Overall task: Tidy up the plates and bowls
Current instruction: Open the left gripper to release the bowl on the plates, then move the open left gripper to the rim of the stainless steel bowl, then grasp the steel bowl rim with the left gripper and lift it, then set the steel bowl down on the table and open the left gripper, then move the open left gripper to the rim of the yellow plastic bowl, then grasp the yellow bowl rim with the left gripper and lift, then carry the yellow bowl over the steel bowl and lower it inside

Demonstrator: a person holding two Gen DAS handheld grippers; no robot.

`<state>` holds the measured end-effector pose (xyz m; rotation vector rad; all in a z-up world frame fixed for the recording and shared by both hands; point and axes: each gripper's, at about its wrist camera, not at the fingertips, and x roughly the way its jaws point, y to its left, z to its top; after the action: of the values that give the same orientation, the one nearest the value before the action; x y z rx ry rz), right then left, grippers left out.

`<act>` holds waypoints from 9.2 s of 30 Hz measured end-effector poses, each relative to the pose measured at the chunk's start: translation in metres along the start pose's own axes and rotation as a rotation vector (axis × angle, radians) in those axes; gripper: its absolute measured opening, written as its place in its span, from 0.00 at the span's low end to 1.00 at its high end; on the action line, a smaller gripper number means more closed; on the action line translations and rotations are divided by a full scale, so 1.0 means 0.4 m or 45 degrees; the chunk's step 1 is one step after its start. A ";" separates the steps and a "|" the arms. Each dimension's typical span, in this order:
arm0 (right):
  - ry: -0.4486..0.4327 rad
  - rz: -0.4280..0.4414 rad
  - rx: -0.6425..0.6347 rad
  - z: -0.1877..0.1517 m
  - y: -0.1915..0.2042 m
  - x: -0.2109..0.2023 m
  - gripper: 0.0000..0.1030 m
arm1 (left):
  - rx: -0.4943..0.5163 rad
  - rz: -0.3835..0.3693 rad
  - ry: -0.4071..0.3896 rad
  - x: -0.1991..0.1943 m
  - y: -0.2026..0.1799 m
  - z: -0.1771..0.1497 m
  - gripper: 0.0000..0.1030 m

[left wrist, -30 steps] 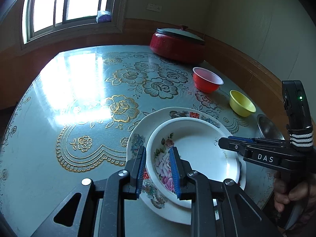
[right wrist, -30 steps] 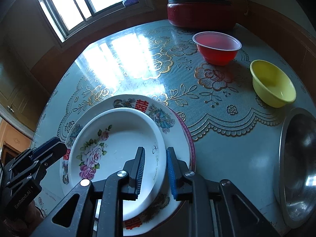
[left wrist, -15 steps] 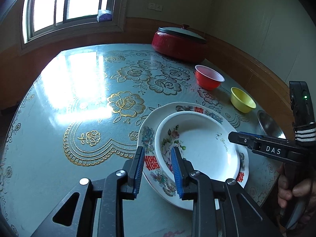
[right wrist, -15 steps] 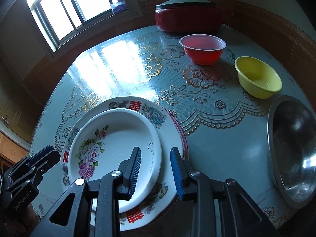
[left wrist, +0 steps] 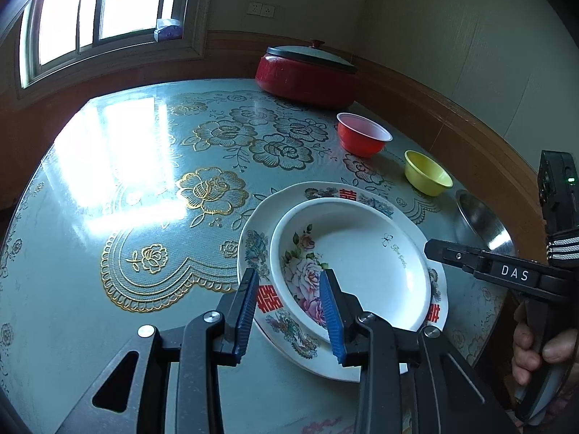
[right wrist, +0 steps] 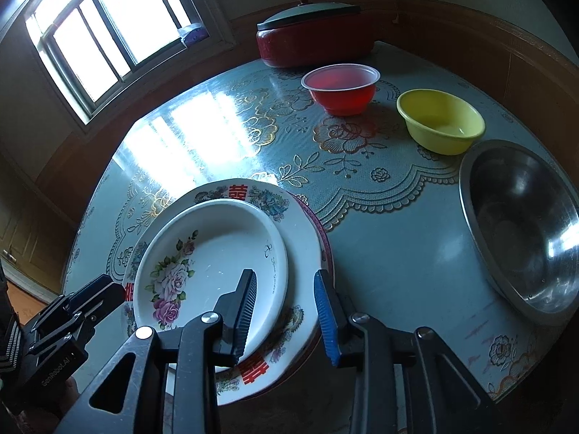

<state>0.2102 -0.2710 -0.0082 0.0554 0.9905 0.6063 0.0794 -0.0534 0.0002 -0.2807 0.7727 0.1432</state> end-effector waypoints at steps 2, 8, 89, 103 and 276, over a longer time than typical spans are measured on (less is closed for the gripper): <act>-0.007 -0.029 0.013 -0.004 -0.001 -0.007 0.34 | 0.010 -0.012 0.002 0.003 0.000 0.001 0.34; -0.042 -0.140 0.009 -0.014 0.001 -0.036 0.34 | 0.032 -0.042 0.011 0.010 0.004 0.008 0.35; -0.076 0.016 0.442 0.090 -0.722 -0.118 0.35 | 0.243 -0.262 0.176 0.307 -0.584 0.138 0.47; 0.005 0.012 0.326 0.077 -0.690 -0.053 0.10 | 0.187 -0.306 0.271 0.369 -0.601 0.118 0.30; 0.196 0.652 0.223 0.128 -0.597 -0.053 0.09 | -0.236 -0.409 0.377 0.288 -0.482 0.163 0.08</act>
<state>0.3510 -0.4697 -0.0378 0.4329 1.1865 1.0007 0.2488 -0.2146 0.0016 -0.6070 0.9980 -0.1344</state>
